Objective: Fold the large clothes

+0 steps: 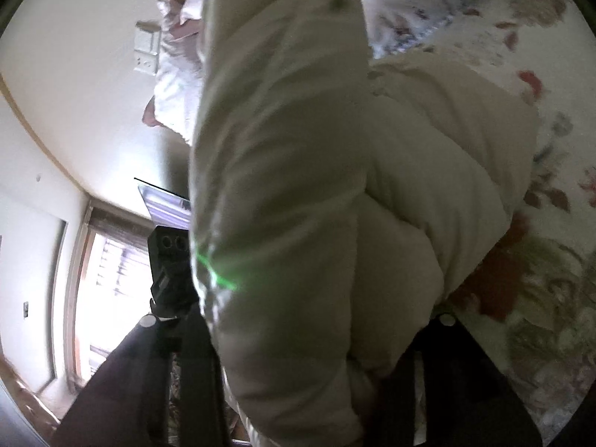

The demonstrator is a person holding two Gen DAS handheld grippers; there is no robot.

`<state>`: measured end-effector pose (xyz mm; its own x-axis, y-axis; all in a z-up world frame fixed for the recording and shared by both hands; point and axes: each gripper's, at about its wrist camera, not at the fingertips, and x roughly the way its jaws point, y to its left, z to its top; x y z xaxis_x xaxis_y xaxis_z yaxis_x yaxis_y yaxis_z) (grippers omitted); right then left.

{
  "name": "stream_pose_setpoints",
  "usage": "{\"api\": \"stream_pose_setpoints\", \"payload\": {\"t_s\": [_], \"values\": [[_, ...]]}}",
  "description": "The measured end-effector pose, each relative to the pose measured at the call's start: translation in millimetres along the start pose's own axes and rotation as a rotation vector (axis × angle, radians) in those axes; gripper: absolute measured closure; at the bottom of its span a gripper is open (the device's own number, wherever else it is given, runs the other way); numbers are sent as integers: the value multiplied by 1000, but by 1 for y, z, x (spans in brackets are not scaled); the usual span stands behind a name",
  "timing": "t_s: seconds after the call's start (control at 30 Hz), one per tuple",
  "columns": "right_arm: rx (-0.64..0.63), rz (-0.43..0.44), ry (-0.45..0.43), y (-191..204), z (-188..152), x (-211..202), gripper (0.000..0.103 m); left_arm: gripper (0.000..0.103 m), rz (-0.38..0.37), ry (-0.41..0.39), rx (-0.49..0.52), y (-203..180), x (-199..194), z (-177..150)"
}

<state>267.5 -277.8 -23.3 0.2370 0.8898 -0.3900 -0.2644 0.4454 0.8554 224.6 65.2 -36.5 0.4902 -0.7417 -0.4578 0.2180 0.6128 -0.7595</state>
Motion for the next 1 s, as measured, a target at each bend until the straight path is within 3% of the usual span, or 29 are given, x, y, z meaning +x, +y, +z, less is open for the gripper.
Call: {"api": "stream_pose_setpoints", "payload": {"t_s": [0.17, 0.3, 0.4, 0.57, 0.7, 0.8, 0.87, 1.0], "values": [[-73, -4, 9, 29, 17, 31, 68, 35, 62, -62, 30, 6, -29, 13], [-139, -62, 15, 48, 36, 68, 68, 36, 148, -96, 36, 23, -42, 29], [-150, -113, 38, 48, 44, 99, 67, 36, 201, -106, 19, 43, -47, 34], [-96, -151, 53, 36, 49, 130, 58, 36, 259, -99, 21, 65, -47, 36], [-74, -187, 47, 31, 43, 133, 54, 25, 352, -103, 73, 68, -37, 36], [-60, -216, 48, 35, 42, 136, 44, 20, 360, -101, 51, 68, -35, 37], [-93, -308, 23, 44, 33, 118, 22, 20, 381, -113, 70, 62, -43, 34], [-168, -440, -142, 67, 32, 82, 17, 21, 490, -200, 171, 31, -65, 24]]}}
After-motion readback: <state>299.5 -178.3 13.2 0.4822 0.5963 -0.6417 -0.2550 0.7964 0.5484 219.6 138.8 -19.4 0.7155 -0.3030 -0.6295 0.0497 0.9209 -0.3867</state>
